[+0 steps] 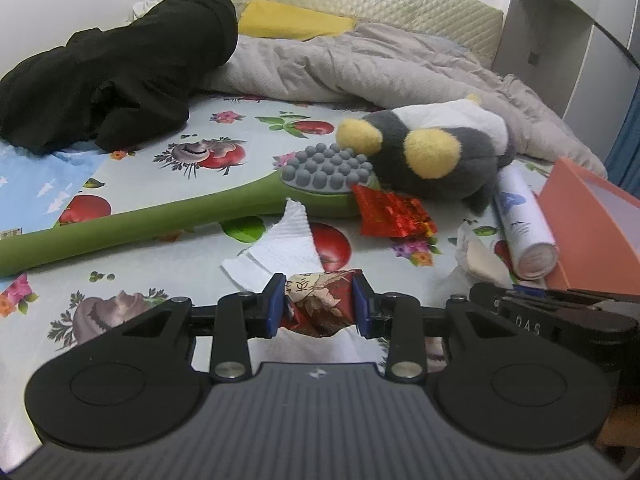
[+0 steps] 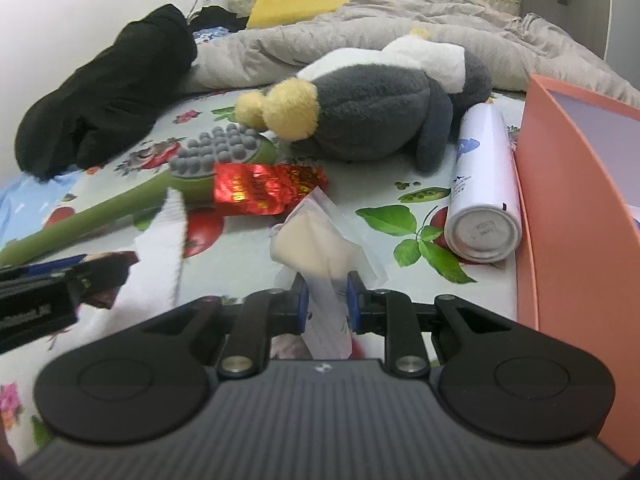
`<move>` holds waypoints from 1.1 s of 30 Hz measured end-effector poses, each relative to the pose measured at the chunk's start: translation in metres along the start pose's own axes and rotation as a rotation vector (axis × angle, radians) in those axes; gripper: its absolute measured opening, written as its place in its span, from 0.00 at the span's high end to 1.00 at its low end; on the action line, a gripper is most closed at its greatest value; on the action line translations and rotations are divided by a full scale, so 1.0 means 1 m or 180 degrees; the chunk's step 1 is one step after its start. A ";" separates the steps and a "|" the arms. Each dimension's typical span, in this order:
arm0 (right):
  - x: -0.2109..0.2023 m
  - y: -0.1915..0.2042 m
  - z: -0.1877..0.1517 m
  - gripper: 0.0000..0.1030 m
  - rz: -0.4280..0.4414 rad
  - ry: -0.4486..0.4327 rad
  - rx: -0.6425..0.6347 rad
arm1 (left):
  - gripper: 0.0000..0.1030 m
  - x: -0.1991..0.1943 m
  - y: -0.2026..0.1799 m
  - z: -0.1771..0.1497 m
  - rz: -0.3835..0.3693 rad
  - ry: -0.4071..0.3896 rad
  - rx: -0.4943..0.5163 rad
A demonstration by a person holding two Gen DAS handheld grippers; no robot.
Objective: Organize soft objects
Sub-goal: 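Lift the candy and sponge packet and carry them toward the pink box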
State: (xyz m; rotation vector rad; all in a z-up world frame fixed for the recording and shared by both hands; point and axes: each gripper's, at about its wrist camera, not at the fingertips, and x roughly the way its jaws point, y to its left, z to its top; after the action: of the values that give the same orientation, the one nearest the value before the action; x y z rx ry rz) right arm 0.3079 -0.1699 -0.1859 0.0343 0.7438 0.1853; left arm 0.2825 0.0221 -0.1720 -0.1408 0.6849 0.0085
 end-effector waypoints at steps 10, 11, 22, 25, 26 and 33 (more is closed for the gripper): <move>-0.057 0.008 -0.008 0.77 0.0056 -0.0036 -0.0047 | 0.61 -0.054 -0.001 -0.001 -0.0073 -0.0075 -0.0040; -0.064 0.007 -0.009 0.77 0.0077 -0.0029 -0.0022 | 0.61 -0.060 -0.001 -0.001 -0.0087 -0.0069 -0.0057; -0.134 0.021 -0.013 0.77 0.0142 -0.0071 -0.0053 | 0.61 -0.126 -0.009 0.013 -0.0184 -0.0111 -0.0043; -0.149 0.021 -0.014 0.77 0.0181 -0.0060 -0.0006 | 0.61 -0.141 -0.010 0.013 -0.0215 -0.0135 -0.0064; -0.155 0.022 -0.015 0.77 0.0168 -0.0063 -0.0015 | 0.61 -0.146 -0.010 0.013 -0.0226 -0.0130 -0.0071; -0.185 0.027 -0.018 0.77 0.0126 -0.0092 0.0008 | 0.61 -0.171 -0.015 0.017 -0.0338 -0.0104 -0.0005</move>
State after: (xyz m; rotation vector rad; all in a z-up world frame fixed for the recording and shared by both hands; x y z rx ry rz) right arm 0.1581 -0.1776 -0.0731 0.0541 0.7149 0.2212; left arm 0.1611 0.0159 -0.0494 -0.1781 0.6440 -0.0903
